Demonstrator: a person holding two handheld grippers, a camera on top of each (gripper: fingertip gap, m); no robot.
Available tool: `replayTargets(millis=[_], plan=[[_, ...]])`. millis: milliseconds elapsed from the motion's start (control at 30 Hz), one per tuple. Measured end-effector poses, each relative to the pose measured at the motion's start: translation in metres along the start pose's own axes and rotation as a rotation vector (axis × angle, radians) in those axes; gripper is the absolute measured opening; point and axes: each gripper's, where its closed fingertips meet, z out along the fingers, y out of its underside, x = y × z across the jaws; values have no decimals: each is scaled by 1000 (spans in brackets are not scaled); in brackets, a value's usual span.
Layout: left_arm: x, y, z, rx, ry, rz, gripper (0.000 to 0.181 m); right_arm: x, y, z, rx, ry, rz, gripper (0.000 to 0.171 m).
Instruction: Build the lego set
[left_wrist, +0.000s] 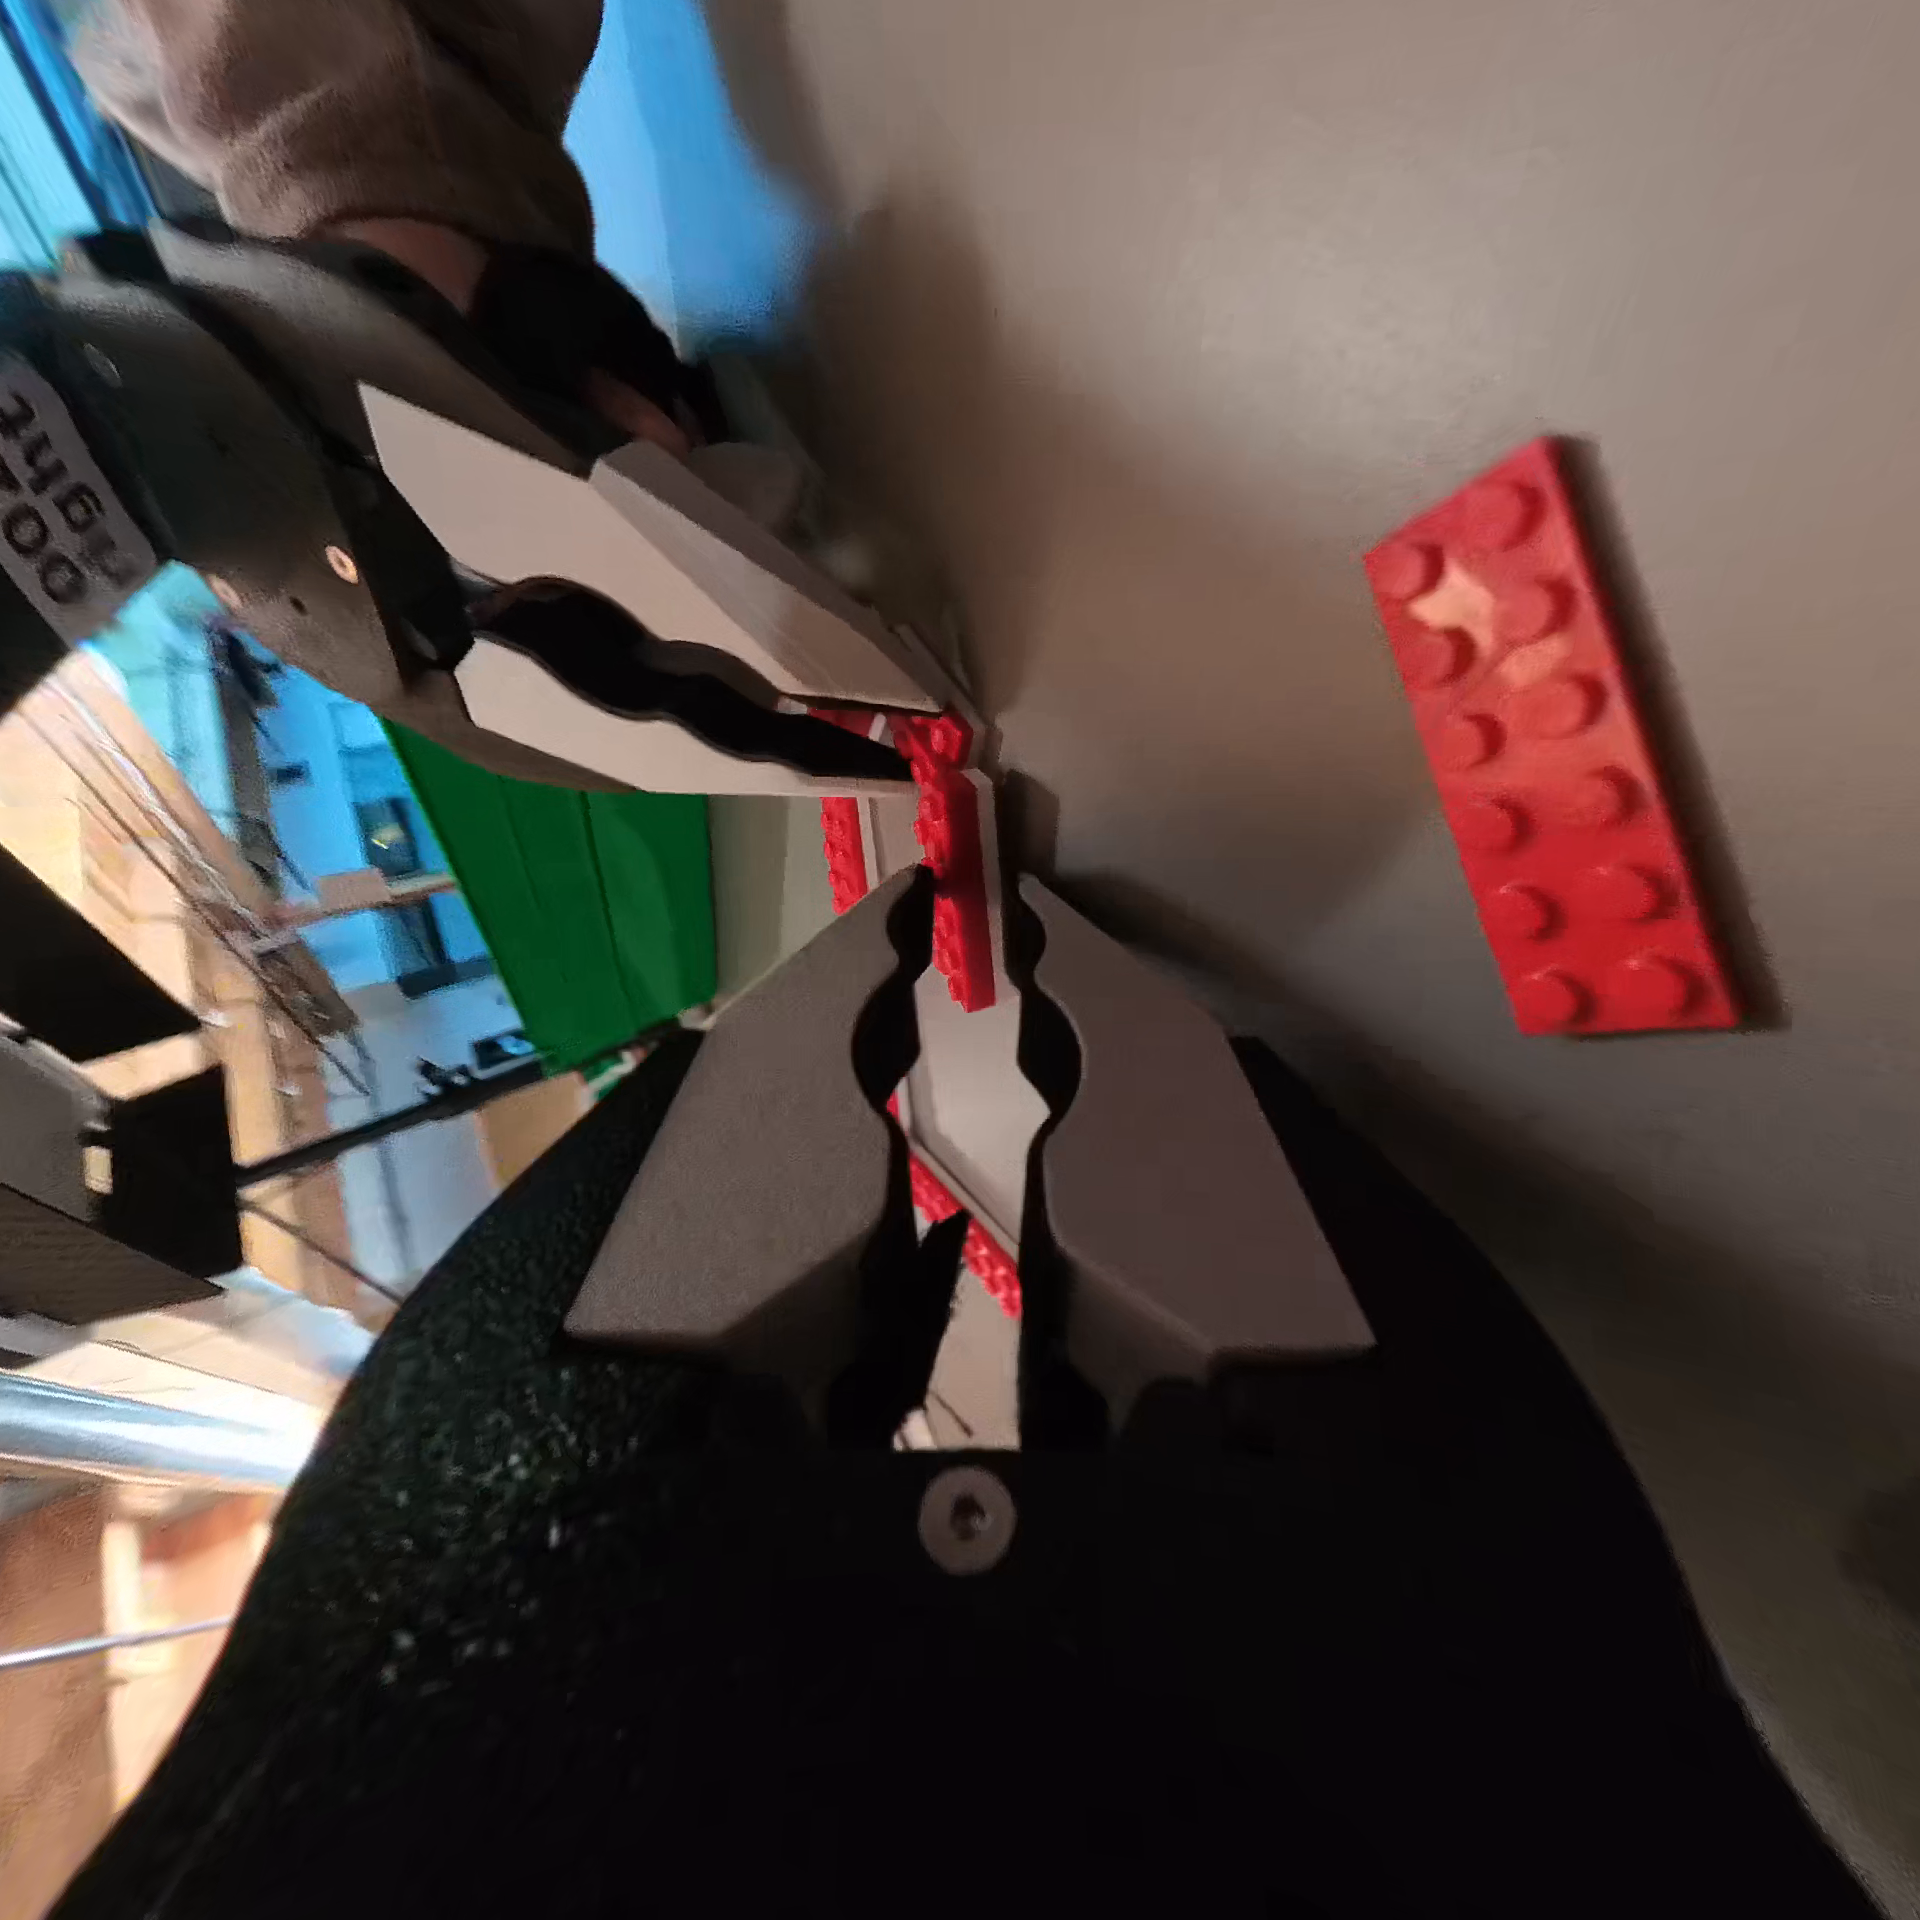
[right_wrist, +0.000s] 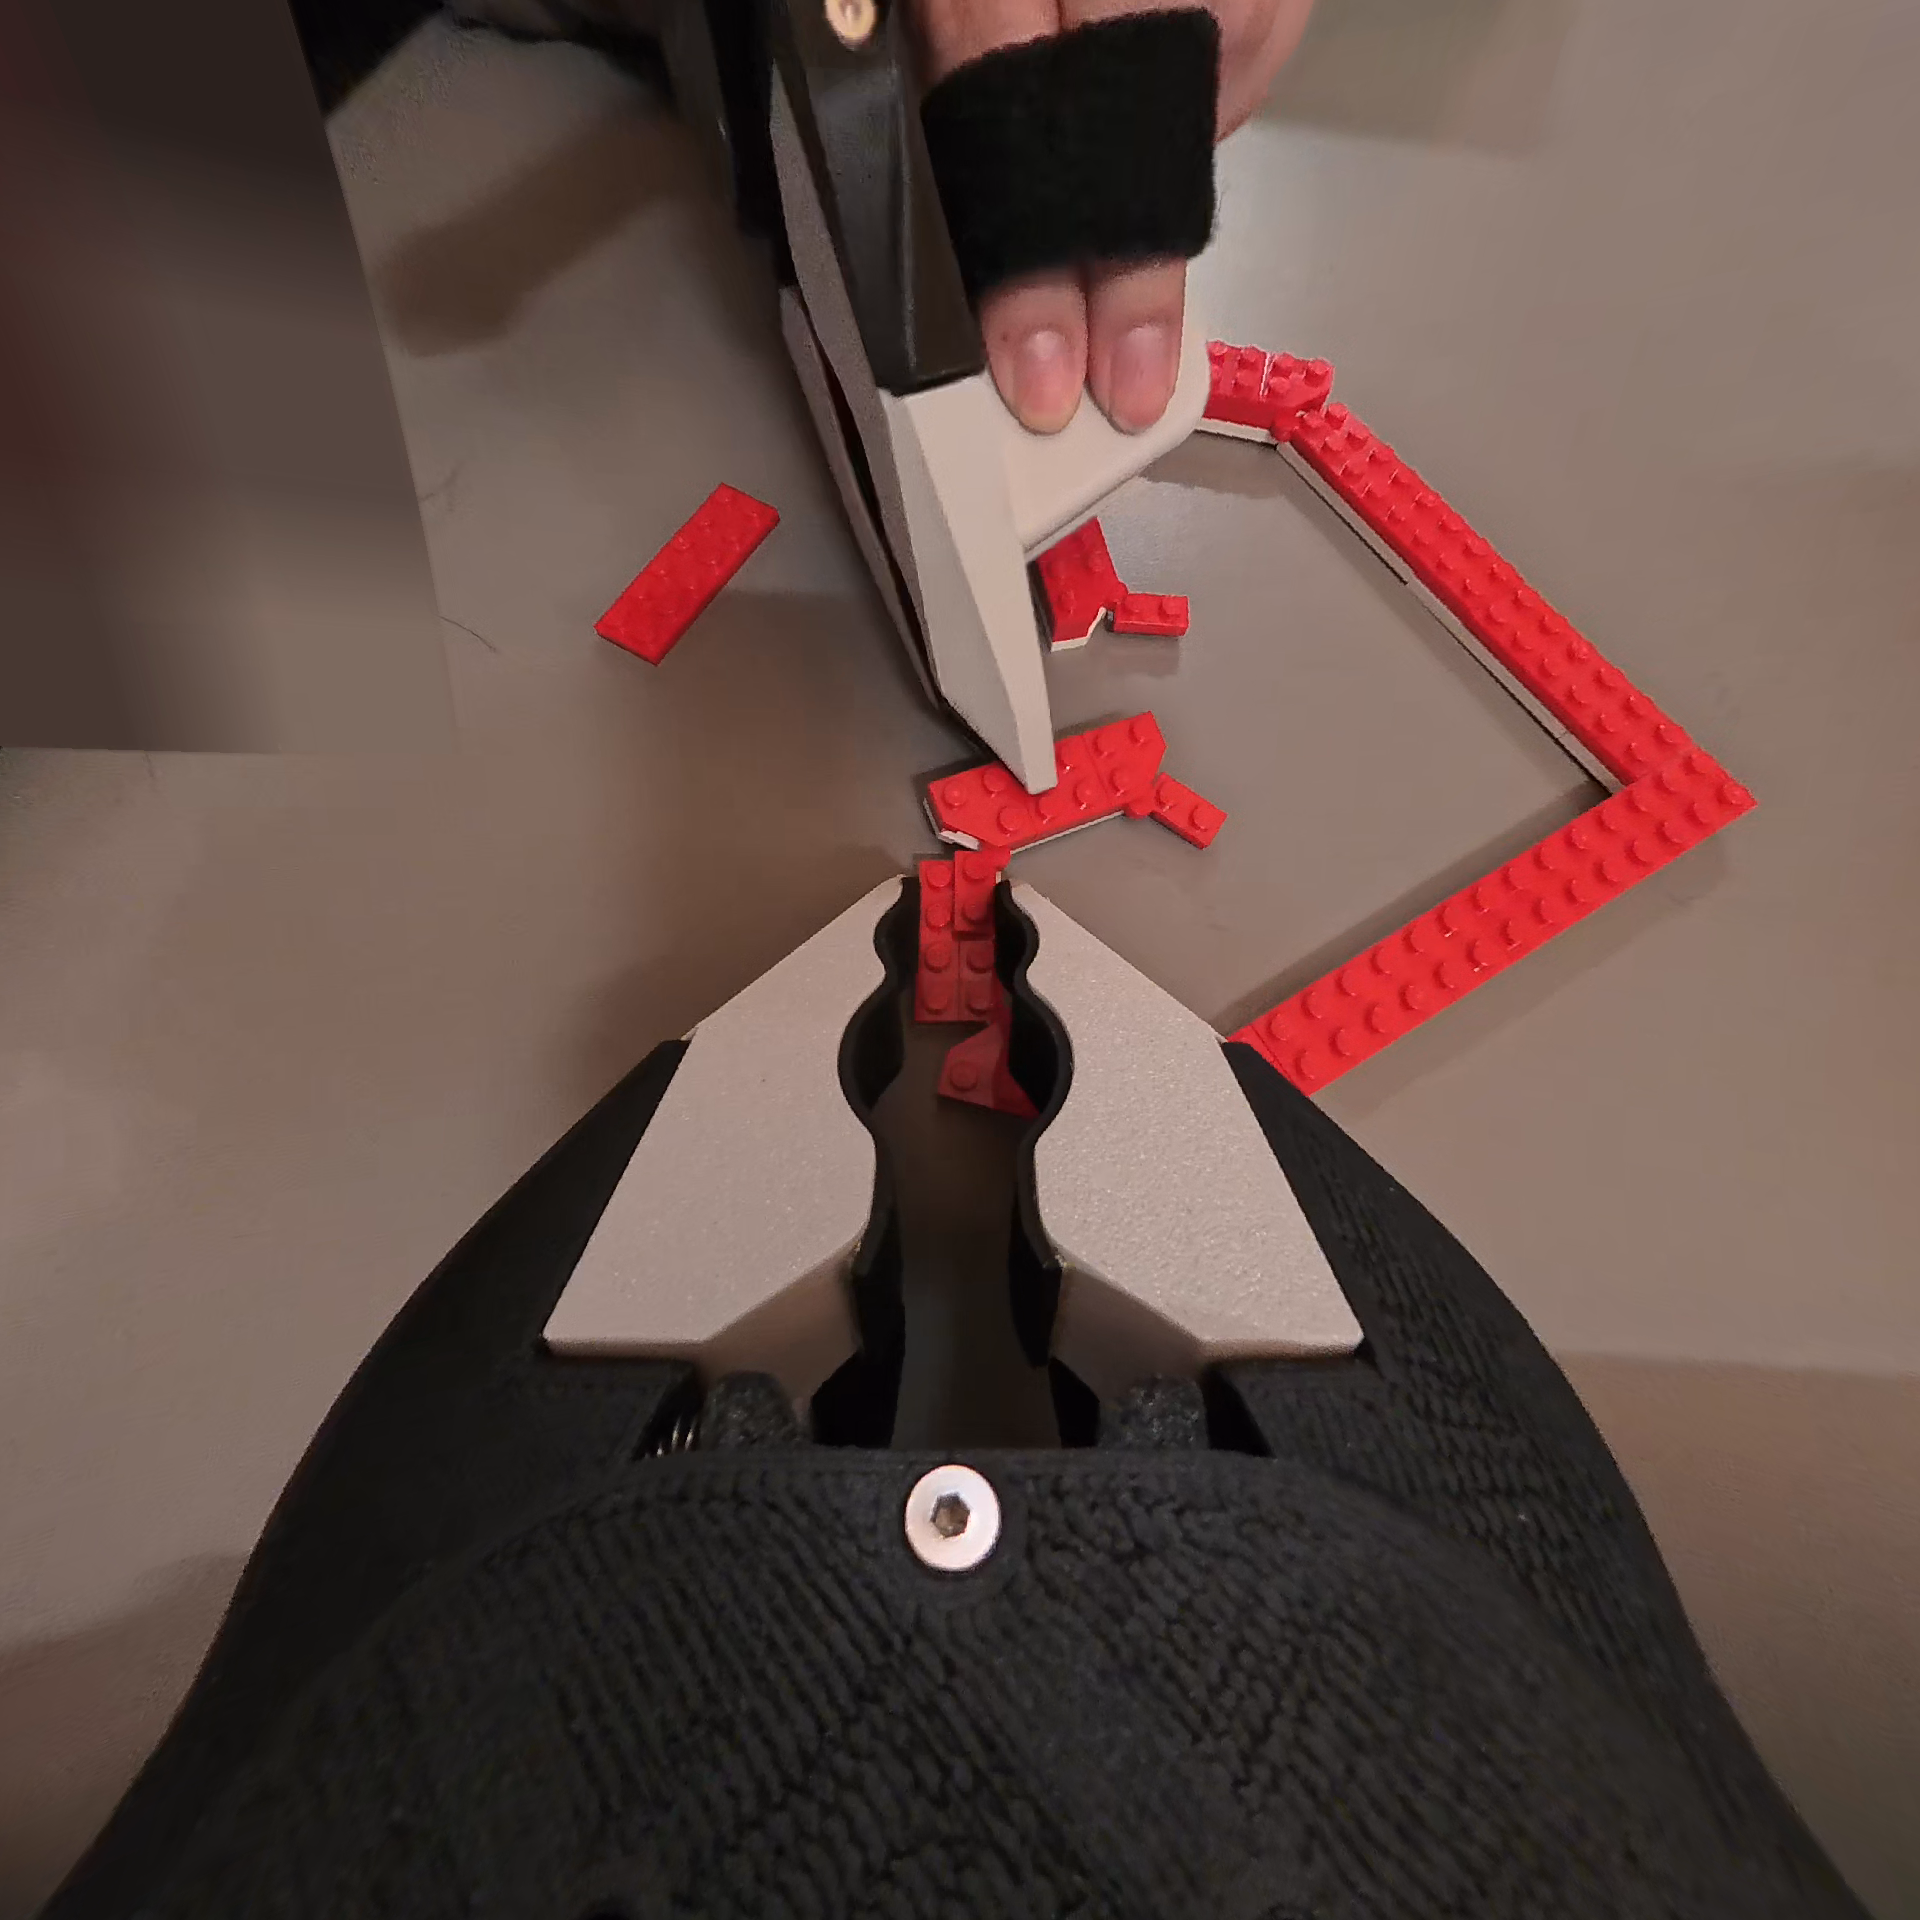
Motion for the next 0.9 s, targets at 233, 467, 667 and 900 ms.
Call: replayTargets(millis=[233,467,667,900], plan=[[2,0,-2,-16,12,1,11,-1,0,3,-13,8,0,15],[2,0,-2,-11,5,6,10,-1,3,3,-24,-2,21,21],[1,-1,-2,-9,0,3,11,-3,2,3,-25,-22,13,14],[2,-2,-5,10,30,-75,13,-2,-2,0,11,-32,40,15]])
